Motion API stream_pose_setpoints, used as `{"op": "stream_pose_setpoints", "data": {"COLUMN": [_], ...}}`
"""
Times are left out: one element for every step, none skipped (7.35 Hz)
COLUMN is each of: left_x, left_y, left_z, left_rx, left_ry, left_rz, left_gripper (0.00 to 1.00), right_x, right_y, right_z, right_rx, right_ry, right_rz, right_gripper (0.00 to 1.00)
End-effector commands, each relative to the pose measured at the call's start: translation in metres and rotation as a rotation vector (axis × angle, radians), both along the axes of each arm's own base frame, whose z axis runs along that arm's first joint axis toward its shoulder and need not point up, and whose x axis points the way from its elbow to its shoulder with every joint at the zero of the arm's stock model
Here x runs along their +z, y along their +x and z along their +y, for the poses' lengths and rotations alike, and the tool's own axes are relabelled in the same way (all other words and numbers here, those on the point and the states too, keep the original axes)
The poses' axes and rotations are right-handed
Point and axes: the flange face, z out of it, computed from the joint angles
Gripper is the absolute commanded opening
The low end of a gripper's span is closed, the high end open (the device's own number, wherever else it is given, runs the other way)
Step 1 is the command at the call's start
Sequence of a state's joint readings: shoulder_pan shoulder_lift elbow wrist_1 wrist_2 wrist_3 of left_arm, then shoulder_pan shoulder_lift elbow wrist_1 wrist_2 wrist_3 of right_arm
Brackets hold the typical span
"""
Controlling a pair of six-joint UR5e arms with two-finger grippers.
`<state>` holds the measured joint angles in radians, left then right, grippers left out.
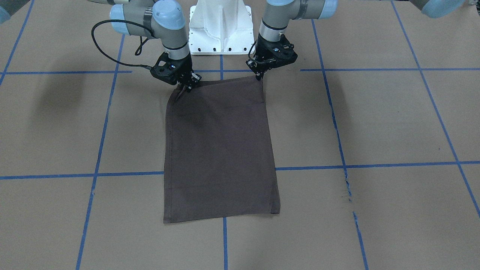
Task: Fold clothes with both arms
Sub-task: 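Grasp the near corners of the bundle with both grippers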
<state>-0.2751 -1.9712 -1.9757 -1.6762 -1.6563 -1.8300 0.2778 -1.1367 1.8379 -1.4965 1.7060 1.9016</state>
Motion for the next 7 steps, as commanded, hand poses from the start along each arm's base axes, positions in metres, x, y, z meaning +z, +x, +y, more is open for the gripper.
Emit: {"op": "stream_pose_setpoints", "data": {"left_x": [0.0,-0.001,-0.006,-0.008,-0.021,-0.032,-0.049], "left_y": [0.0,-0.001,-0.007,-0.014,-0.024,-0.034,-0.044], "left_z": [0.0,0.0,0.001,0.003,0.011,0.023,0.05], "left_rx": [-0.001,-0.001,-0.001,-0.001,0.006,0.018,0.061], "left_ry": [-0.002,-0.001,0.002,0.004,0.006,-0.007,-0.009], "left_rz": [-0.005,-0.004,0.008,0.015,0.026,0.016,0.026], "left_gripper": [0.0,0.0,0.0,0.0,0.0,0.0,0.0], "right_x": [-0.01,-0.022,-0.03,-0.036,-0.048,-0.058,-0.065], "right_y": [0.0,0.0,0.007,0.017,0.027,0.035,0.04], "right_z": [-0.002,-0.005,-0.006,-0.002,0.008,0.021,0.04], "right_rx": [0.009,0.016,0.017,0.009,-0.005,-0.024,-0.053], "right_ry": [0.008,0.011,0.018,0.018,0.024,0.03,0.034], "right_rz": [-0.017,-0.036,-0.054,-0.075,-0.108,-0.137,-0.161], "right_gripper": [0.0,0.0,0.0,0.0,0.0,0.0,0.0]}}
